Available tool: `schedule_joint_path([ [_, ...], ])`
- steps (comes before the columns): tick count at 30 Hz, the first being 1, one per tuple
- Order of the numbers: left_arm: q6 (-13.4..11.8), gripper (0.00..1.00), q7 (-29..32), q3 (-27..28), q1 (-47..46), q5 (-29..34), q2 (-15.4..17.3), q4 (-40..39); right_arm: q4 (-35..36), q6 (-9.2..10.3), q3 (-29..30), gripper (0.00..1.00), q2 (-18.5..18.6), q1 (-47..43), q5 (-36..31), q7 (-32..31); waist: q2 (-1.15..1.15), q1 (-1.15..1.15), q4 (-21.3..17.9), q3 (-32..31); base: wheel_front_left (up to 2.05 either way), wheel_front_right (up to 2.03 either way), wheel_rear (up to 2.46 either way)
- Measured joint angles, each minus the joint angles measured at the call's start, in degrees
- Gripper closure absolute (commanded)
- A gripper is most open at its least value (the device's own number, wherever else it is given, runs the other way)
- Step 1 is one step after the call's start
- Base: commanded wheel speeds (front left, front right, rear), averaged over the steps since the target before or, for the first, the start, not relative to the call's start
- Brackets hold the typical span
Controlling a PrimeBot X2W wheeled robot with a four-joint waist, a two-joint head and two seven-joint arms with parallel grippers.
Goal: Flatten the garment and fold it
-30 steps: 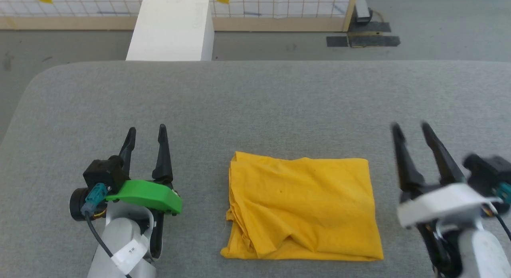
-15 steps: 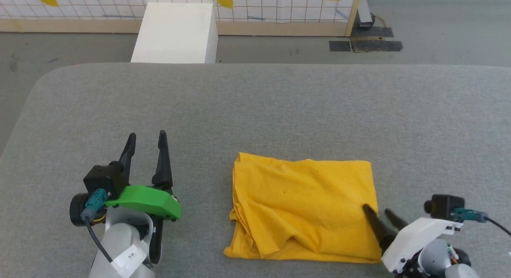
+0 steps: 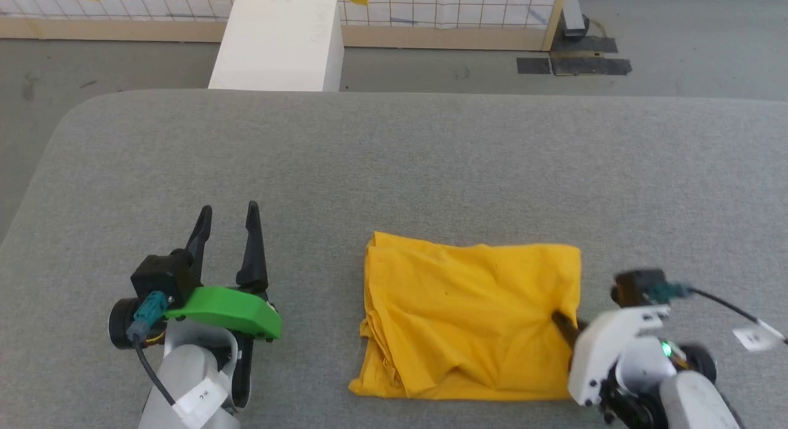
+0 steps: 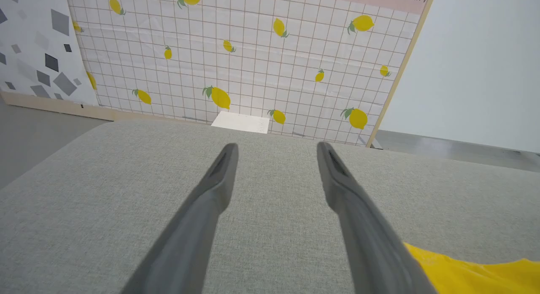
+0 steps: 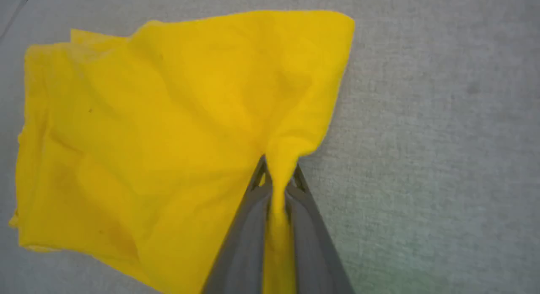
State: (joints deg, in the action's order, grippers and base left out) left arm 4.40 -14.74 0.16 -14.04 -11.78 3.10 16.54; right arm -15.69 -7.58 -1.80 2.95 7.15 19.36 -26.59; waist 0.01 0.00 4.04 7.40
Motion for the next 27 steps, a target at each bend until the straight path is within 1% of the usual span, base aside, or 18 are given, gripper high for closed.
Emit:
schedule_joint_path([
  [2,-0.1,0.00,0.0,0.3,0.0,-0.1,0.0,-0.2,3.1,0.00,-1.4,1.00,-0.1,1.0,-6.5,-1.0,0.00,0.00,-0.4,0.2,0.00,0.00,0.00],
  [4,-0.3,0.00,0.0,0.6,0.0,-0.1,0.0,-0.6,7.0,0.00,-3.8,1.00,-0.1,3.1,-14.9,-2.3,0.00,0.00,-1.1,0.5,0.00,0.00,0.00],
  [5,-0.4,0.00,0.0,0.7,0.0,-0.1,0.0,-0.8,8.3,0.00,-4.8,1.00,0.0,4.1,-17.5,-2.8,0.00,0.00,-1.4,0.7,0.00,0.00,0.00],
  [6,-0.5,0.00,0.0,0.9,0.0,-0.1,0.0,-1.1,9.7,0.00,-6.6,1.00,0.5,5.3,-20.0,-3.3,0.00,0.00,-1.8,0.8,0.00,0.00,0.00],
  [8,-0.5,0.00,0.0,1.1,0.0,-0.1,0.0,-1.9,11.5,-0.02,-10.5,1.00,3.2,8.1,-23.7,-4.1,-0.01,0.00,-2.8,1.2,0.00,0.00,0.00],
  [9,-0.5,0.00,0.0,1.2,0.0,-0.1,0.0,-2.2,11.9,-0.03,-11.6,1.00,4.7,9.2,-24.6,-4.3,0.00,0.00,-3.3,1.4,0.00,0.00,0.00],
  [11,-0.5,0.00,0.0,1.3,-0.1,-0.1,0.0,-2.7,12.4,-0.02,-13.8,1.00,8.9,12.2,-26.0,-5.2,0.00,0.00,-4.6,1.9,0.00,0.00,0.00],
  [13,-0.5,0.00,0.0,1.4,-0.2,0.0,-0.1,-3.3,12.3,-0.03,-14.8,1.00,12.5,14.7,-26.5,-5.7,0.00,0.00,-6.0,2.4,0.00,0.00,0.00],
  [14,-0.5,0.00,0.0,1.5,-0.2,0.1,-0.1,-3.6,12.1,-0.02,-15.2,1.00,14.4,16.0,-26.5,-5.8,0.00,0.00,-6.7,2.7,0.00,0.00,0.00],
  [15,-0.5,0.00,-0.1,1.6,-0.7,0.2,-0.1,-4.2,11.3,-0.02,-15.3,1.00,17.7,18.4,-26.6,-5.9,0.00,0.00,-8.2,3.3,0.00,0.00,0.00],
  [17,-0.4,0.00,-0.1,1.6,-1.5,0.5,0.0,-5.0,10.1,-0.02,-15.1,1.00,20.9,20.7,-26.6,-5.6,0.00,0.00,-9.9,4.2,0.00,0.00,0.00],
  [22,-0.5,0.00,-0.1,1.6,-3.8,2.2,0.3,-7.0,5.3,-0.02,-13.7,1.00,26.9,24.7,-27.3,-3.7,0.00,0.00,-13.4,7.4,0.00,0.00,0.00],
  [24,-0.5,0.00,-0.1,1.5,-5.1,2.8,0.7,-7.6,2.8,-0.02,-11.7,1.00,28.6,26.1,-28.0,-2.3,0.00,0.00,-14.5,9.3,0.00,0.00,0.00],
  [26,-0.5,0.00,-0.1,1.4,-6.3,3.0,1.2,-8.1,0.7,-0.03,-9.6,1.00,29.4,27.4,-28.8,-0.7,0.00,0.00,-15.5,11.1,0.00,0.00,0.00],
  [27,-0.5,0.00,0.0,1.3,-7.7,3.5,2.4,-8.9,-2.5,-0.03,-5.9,1.00,29.9,29.1,-30.5,2.0,0.00,0.00,-16.8,13.9,0.00,0.00,0.00],
])
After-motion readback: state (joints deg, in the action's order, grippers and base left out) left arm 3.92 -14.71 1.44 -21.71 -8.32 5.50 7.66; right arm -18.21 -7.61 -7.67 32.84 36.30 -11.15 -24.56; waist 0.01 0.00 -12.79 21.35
